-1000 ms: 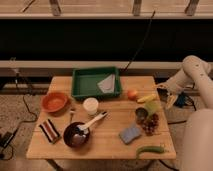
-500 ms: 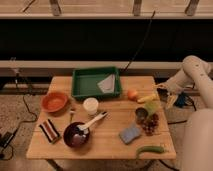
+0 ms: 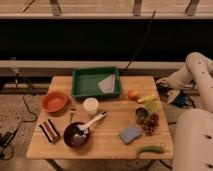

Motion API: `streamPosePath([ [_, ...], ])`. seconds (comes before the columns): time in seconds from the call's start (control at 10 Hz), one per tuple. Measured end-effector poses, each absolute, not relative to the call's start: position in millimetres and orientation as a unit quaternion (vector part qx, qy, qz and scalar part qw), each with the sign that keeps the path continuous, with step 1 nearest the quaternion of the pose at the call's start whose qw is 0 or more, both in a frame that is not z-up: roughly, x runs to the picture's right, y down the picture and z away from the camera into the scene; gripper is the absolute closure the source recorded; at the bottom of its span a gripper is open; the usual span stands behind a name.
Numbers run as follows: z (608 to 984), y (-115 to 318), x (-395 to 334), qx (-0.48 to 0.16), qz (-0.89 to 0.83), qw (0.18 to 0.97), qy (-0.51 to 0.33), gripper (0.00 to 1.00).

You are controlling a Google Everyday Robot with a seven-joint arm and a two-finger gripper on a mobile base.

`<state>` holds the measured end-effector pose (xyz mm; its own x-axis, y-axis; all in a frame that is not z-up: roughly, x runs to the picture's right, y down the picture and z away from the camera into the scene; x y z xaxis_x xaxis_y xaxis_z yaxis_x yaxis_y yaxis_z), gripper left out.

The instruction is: Place banana in plastic cup

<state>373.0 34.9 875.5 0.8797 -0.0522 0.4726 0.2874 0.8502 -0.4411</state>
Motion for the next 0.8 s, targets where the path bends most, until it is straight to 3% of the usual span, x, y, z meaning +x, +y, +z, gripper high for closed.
streamPosePath([
  [0.8,902,55,357,-0.235,-0.089,0.946,-0.203,0.20],
])
